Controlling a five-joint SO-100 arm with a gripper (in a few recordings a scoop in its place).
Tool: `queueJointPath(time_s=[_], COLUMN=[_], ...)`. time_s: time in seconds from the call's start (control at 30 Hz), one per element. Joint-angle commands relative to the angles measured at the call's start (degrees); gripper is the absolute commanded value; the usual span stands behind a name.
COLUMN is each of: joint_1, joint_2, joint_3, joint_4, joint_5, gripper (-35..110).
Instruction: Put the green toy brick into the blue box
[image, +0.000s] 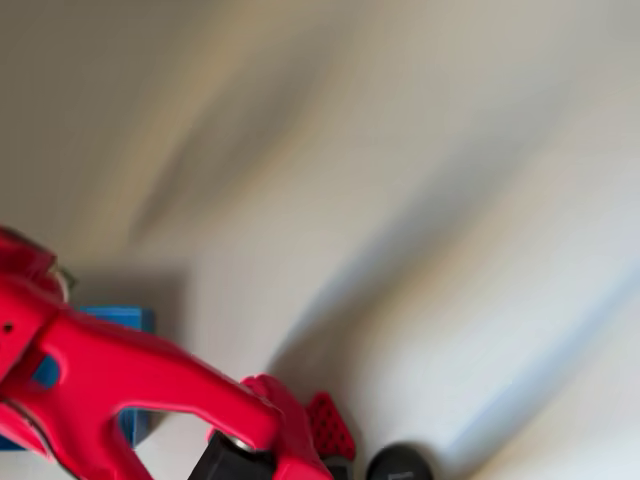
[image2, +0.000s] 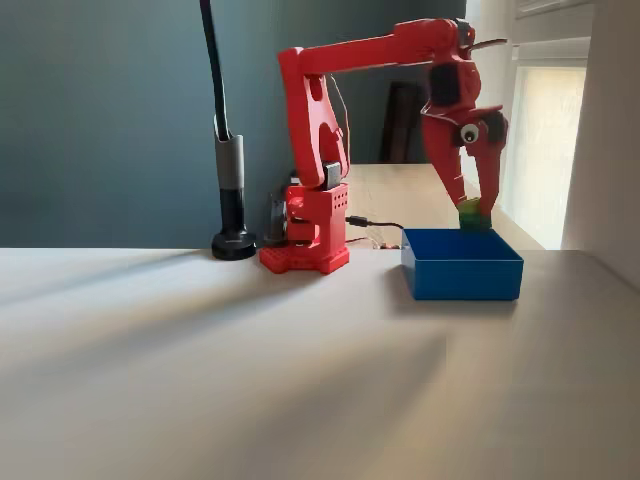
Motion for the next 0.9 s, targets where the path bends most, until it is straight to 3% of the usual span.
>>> queueJointPath(time_s=[0.0,0.33,0.87], joint_1=[-3.3,-5.7,-9.7], joint_2=[5.1,4.9,4.9], joint_3=[-5.9,0.2,13.9], joint_4=[5.1,7.4,-1.5], joint_5=[1.3,3.1,0.8], gripper=[0,0,0])
